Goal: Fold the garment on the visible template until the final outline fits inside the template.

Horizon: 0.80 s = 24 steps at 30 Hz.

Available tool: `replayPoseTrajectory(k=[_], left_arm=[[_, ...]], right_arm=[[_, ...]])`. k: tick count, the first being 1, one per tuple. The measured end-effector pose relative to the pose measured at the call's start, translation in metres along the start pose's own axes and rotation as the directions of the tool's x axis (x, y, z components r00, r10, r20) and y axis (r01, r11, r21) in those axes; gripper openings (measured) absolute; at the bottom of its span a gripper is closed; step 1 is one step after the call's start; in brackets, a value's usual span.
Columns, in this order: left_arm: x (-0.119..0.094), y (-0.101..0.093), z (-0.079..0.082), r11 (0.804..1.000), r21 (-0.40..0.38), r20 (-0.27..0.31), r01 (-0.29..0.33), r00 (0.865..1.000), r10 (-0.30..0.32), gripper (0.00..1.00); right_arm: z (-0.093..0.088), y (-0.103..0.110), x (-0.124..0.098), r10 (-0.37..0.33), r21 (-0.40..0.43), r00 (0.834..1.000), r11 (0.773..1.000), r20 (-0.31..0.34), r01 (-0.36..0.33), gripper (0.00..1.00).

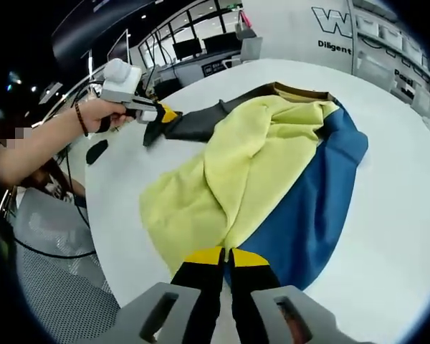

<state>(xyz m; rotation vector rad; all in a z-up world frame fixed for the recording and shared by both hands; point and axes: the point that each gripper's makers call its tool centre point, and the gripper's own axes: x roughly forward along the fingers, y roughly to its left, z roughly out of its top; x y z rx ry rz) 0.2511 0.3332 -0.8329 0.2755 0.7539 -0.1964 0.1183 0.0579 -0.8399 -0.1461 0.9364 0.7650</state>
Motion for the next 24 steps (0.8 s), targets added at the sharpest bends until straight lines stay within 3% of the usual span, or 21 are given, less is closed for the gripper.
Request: replayPoseTrajectory(k=[3, 6, 9, 11, 17, 22, 24], left_arm=[[0.003, -0.001, 0.002, 0.999, 0.031, 0.021, 0.007, 1.000, -0.007, 0.00], [0.000, 0.000, 0.002, 1.000, -0.027, 0.007, 0.013, 1.000, -0.013, 0.00], [-0.011, -0.004, 0.019, 0.994, -0.103, 0.098, 0.040, 0.995, -0.030, 0.07], [-0.020, -0.007, 0.025, 0.995, -0.090, 0.123, 0.051, 0.992, -0.039, 0.14], [-0.045, -0.028, 0.040, 0.996, -0.056, 0.175, 0.076, 0.982, -0.065, 0.23], [-0.057, -0.051, 0.039, 0.991, -0.045, 0.194, 0.127, 0.974, -0.116, 0.21], [-0.068, -0.063, 0.035, 0.990, -0.006, 0.167, 0.140, 0.976, -0.137, 0.19]], right_arm=[[0.000, 0.000, 0.000, -0.003, 0.002, 1.000, 1.000, -0.002, 0.003, 0.00], [0.000, 0.000, 0.000, -0.004, 0.007, 1.000, 1.000, -0.003, 0.004, 0.00], [0.000, 0.000, 0.000, -0.007, 0.007, 1.000, 1.000, -0.001, 0.007, 0.00], [-0.001, 0.000, 0.001, -0.010, 0.013, 1.000, 1.000, 0.000, 0.010, 0.00], [-0.001, -0.001, 0.003, -0.017, 0.059, 1.000, 0.998, 0.011, 0.017, 0.00], [0.000, -0.001, 0.002, -0.019, 0.052, 1.000, 0.998, 0.008, 0.018, 0.00], [0.000, -0.001, 0.002, -0.019, 0.052, 1.000, 0.998, 0.008, 0.018, 0.00]])
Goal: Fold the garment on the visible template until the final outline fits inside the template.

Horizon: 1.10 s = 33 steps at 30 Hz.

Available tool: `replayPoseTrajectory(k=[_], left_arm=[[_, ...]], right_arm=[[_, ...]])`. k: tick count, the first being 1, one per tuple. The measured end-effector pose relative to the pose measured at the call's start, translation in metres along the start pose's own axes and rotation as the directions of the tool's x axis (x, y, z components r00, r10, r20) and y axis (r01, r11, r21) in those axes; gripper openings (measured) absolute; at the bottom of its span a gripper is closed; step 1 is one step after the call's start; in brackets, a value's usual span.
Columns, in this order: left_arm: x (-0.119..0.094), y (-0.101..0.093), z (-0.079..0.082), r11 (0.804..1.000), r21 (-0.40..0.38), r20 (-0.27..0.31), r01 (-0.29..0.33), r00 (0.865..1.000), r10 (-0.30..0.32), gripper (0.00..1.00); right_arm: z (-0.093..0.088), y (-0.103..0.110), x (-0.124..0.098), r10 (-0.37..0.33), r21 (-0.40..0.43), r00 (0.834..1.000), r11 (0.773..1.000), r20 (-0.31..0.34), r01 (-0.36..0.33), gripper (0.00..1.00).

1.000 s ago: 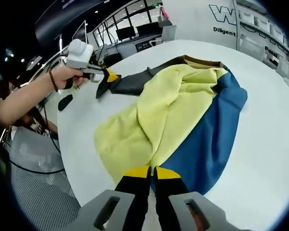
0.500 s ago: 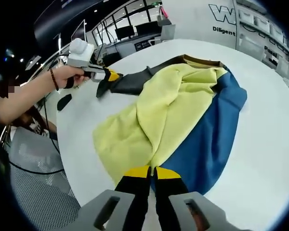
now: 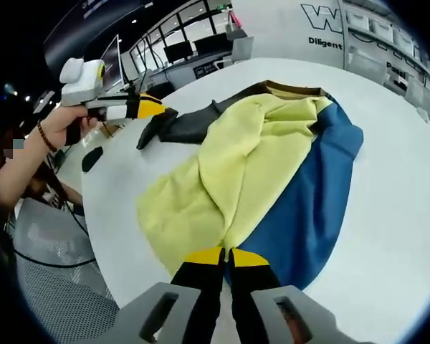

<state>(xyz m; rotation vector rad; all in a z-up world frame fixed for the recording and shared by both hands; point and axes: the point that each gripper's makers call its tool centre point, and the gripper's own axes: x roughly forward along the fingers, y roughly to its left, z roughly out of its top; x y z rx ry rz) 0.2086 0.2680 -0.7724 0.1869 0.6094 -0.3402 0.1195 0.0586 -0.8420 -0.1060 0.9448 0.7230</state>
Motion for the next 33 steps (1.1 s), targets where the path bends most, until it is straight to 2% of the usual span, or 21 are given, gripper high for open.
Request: replayPoseTrajectory(k=[1, 3, 7, 10, 11, 14, 17, 20, 21, 22, 26, 30, 32, 33], left_arm=[[-0.002, -0.004, 0.003, 1.000, 0.031, 0.013, 0.002, 1.000, -0.002, 0.19], [-0.006, -0.013, 0.002, 0.999, 0.035, 0.011, 0.025, 1.000, -0.026, 0.19], [-0.010, -0.028, -0.001, 0.998, 0.008, 0.009, 0.059, 0.998, -0.059, 0.18], [-0.013, -0.050, -0.005, 0.992, 0.047, -0.010, 0.113, 0.994, -0.113, 0.18], [-0.015, -0.061, -0.004, 0.989, 0.055, 0.000, 0.135, 0.991, -0.135, 0.19], [-0.015, -0.074, -0.004, 0.987, 0.060, 0.017, 0.150, 0.988, -0.151, 0.18], [-0.017, -0.096, -0.007, 0.978, 0.006, 0.030, 0.208, 0.978, -0.209, 0.18], [-0.017, -0.107, -0.007, 0.974, -0.020, 0.043, 0.225, 0.974, -0.224, 0.13], [-0.016, -0.108, -0.007, 0.974, -0.017, 0.049, 0.224, 0.974, -0.223, 0.15], [-0.017, -0.116, -0.008, 0.966, -0.003, 0.048, 0.259, 0.965, -0.259, 0.17], [-0.019, -0.134, -0.011, 0.954, 0.013, 0.026, 0.298, 0.954, -0.298, 0.24], [-0.019, -0.157, -0.017, 0.930, 0.045, -0.002, 0.366, 0.931, -0.366, 0.21], [-0.022, -0.173, -0.019, 0.910, 0.104, -0.024, 0.402, 0.915, -0.402, 0.23], [-0.023, -0.178, -0.020, 0.909, 0.101, -0.027, 0.404, 0.914, -0.404, 0.22]], right_arm=[[0.000, 0.000, 0.000, 0.000, -0.002, 1.000, 1.000, -0.001, 0.000, 0.00], [0.000, 0.000, 0.001, -0.001, -0.010, 1.000, 1.000, -0.003, 0.001, 0.00], [0.000, 0.000, 0.001, -0.002, -0.012, 1.000, 1.000, -0.003, 0.002, 0.00], [0.000, 0.000, 0.001, -0.002, -0.012, 1.000, 1.000, 0.000, 0.002, 0.00], [0.000, 0.000, 0.000, 0.000, -0.009, 1.000, 1.000, 0.002, 0.000, 0.00], [0.000, 0.000, 0.000, 0.009, -0.012, 1.000, 1.000, 0.007, -0.009, 0.00], [0.001, 0.000, 0.000, 0.011, -0.020, 1.000, 1.000, 0.011, -0.010, 0.00], [0.001, 0.001, 0.000, 0.011, -0.021, 1.000, 1.000, 0.013, -0.011, 0.00], [0.001, 0.000, 0.000, 0.011, -0.021, 1.000, 1.000, 0.013, -0.011, 0.00], [0.001, 0.000, 0.000, 0.010, -0.019, 1.000, 1.000, 0.013, -0.010, 0.00], [0.002, 0.001, 0.001, 0.013, -0.020, 1.000, 1.000, 0.018, -0.012, 0.00], [0.002, 0.001, 0.002, 0.018, -0.022, 1.000, 1.000, 0.014, -0.018, 0.00], [0.002, 0.002, 0.002, 0.017, -0.014, 1.000, 1.000, 0.011, -0.017, 0.00], [0.002, 0.002, 0.002, 0.017, -0.016, 1.000, 1.000, 0.012, -0.017, 0.00]])
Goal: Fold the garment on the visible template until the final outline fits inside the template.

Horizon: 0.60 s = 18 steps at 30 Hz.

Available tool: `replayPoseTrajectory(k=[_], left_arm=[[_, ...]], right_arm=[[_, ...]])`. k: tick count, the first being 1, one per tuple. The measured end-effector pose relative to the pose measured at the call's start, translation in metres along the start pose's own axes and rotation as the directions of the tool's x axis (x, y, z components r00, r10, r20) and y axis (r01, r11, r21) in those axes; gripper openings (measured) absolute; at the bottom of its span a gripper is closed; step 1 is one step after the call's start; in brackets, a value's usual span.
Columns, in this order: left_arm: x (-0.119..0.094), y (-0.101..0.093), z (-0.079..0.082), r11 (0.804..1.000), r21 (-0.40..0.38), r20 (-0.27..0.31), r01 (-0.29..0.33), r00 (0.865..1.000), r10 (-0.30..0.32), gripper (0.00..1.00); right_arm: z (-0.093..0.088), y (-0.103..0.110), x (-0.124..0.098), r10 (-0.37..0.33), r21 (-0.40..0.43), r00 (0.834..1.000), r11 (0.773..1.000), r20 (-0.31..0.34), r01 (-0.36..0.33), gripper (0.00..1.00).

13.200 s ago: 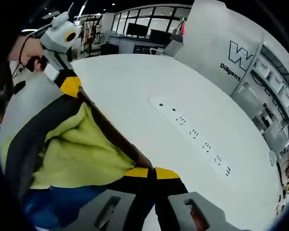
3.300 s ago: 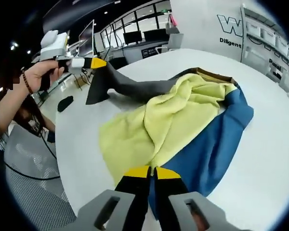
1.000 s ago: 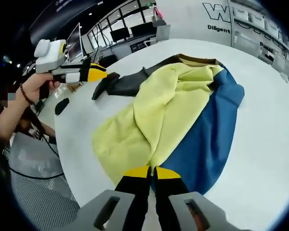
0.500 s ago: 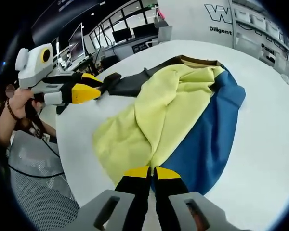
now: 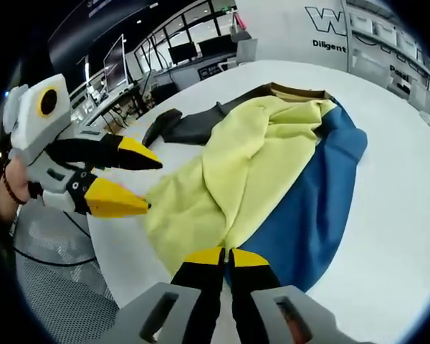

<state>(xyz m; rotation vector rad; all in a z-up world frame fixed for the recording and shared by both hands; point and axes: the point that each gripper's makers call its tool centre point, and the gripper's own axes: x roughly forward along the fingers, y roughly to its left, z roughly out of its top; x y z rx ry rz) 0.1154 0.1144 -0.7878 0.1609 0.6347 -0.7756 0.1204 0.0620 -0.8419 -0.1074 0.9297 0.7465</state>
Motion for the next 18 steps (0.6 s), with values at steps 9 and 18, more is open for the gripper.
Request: replayPoseTrajectory(k=[9, 18], left_arm=[[0.019, -0.040, -0.022, 0.997, -0.026, -0.093, 0.077, 0.993, -0.079, 0.19], [0.030, -0.042, -0.032, 1.000, 0.018, -0.163, 0.024, 0.986, -0.021, 0.16]], right_arm=[[0.001, 0.002, 0.000, 0.003, 0.000, 1.000, 1.000, 0.005, -0.003, 0.00], [0.002, 0.002, 0.000, 0.006, 0.003, 1.000, 1.000, 0.006, -0.006, 0.00]])
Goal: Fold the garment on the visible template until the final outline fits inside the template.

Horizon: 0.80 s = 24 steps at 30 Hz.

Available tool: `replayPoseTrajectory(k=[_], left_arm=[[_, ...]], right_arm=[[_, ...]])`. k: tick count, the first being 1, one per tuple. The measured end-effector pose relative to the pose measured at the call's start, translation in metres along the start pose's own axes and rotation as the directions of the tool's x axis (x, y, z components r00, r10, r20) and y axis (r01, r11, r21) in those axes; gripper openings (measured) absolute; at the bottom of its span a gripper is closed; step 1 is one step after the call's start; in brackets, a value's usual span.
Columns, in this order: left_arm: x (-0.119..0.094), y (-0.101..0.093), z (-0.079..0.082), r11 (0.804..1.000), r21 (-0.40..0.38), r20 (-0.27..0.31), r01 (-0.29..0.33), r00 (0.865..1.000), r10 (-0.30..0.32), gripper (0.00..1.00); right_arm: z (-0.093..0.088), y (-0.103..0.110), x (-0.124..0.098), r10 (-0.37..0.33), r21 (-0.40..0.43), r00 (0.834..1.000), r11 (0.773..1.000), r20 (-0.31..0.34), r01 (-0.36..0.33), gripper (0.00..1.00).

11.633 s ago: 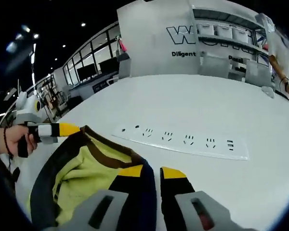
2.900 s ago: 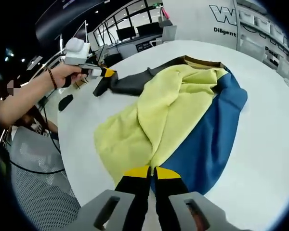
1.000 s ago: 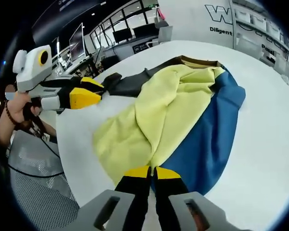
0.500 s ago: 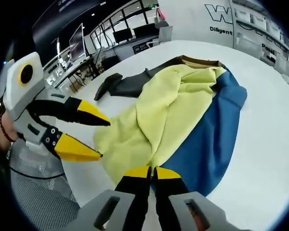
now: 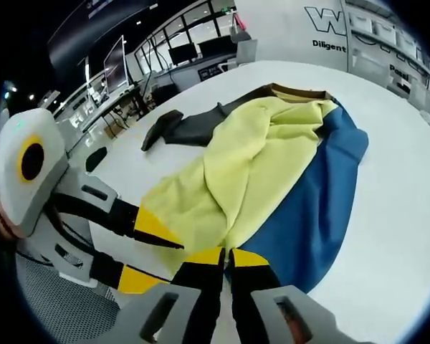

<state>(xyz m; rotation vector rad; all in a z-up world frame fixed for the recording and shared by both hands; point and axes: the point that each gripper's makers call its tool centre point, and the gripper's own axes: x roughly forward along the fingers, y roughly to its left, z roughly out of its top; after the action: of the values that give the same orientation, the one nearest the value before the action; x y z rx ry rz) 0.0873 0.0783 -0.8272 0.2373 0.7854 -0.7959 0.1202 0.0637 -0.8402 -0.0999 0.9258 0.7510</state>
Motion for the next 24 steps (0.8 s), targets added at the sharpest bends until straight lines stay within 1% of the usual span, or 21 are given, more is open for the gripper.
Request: replayPoseTrajectory(k=[2, 3, 5, 7, 9, 12, 15, 16, 17, 20, 24], left_arm=[[0.002, -0.002, -0.001, 1.000, -0.023, -0.011, 0.010, 1.000, -0.011, 0.16], [0.003, -0.007, -0.003, 1.000, 0.008, -0.025, 0.030, 0.999, -0.030, 0.15], [0.005, -0.010, -0.001, 1.000, 0.013, -0.013, 0.027, 1.000, -0.027, 0.15], [0.009, -0.011, -0.004, 1.000, 0.008, -0.026, 0.026, 0.999, -0.025, 0.16], [0.012, -0.010, -0.006, 1.000, 0.009, -0.034, 0.018, 0.999, -0.018, 0.14], [0.017, -0.011, -0.006, 1.000, -0.023, -0.039, 0.019, 0.999, -0.020, 0.10], [0.019, -0.008, -0.010, 1.000, 0.002, -0.061, -0.003, 0.998, 0.004, 0.07], [0.019, -0.007, -0.012, 1.000, -0.017, -0.063, -0.001, 0.998, 0.000, 0.08], [0.019, -0.007, -0.011, 1.000, -0.025, -0.053, 0.002, 0.999, -0.003, 0.08], [0.019, -0.006, -0.010, 1.000, -0.013, -0.052, -0.006, 0.999, 0.005, 0.04], [0.020, -0.003, -0.010, 1.000, 0.011, -0.052, -0.010, 0.999, 0.011, 0.04]], right_arm=[[0.000, 0.000, 0.000, 0.002, 0.003, 1.000, 1.000, 0.002, -0.002, 0.00], [0.000, 0.000, 0.000, 0.002, 0.004, 1.000, 1.000, 0.002, -0.002, 0.00], [0.000, 0.000, 0.000, 0.003, 0.004, 1.000, 1.000, 0.003, -0.003, 0.00], [0.000, 0.000, 0.000, 0.003, 0.004, 1.000, 1.000, 0.003, -0.003, 0.00], [0.000, 0.000, 0.000, 0.003, 0.005, 1.000, 1.000, 0.003, -0.003, 0.00], [0.000, 0.000, 0.000, 0.002, 0.007, 1.000, 1.000, 0.002, -0.002, 0.00], [0.000, 0.000, 0.001, 0.002, 0.010, 1.000, 1.000, 0.001, -0.002, 0.00], [0.000, 0.000, 0.001, 0.002, 0.007, 1.000, 1.000, 0.001, -0.002, 0.00], [-0.001, 0.000, 0.001, 0.002, 0.006, 1.000, 1.000, 0.001, -0.002, 0.00], [-0.001, 0.001, 0.000, 0.003, 0.007, 1.000, 1.000, 0.000, -0.003, 0.00], [-0.001, 0.001, 0.000, 0.002, 0.002, 1.000, 1.000, 0.000, -0.002, 0.00]])
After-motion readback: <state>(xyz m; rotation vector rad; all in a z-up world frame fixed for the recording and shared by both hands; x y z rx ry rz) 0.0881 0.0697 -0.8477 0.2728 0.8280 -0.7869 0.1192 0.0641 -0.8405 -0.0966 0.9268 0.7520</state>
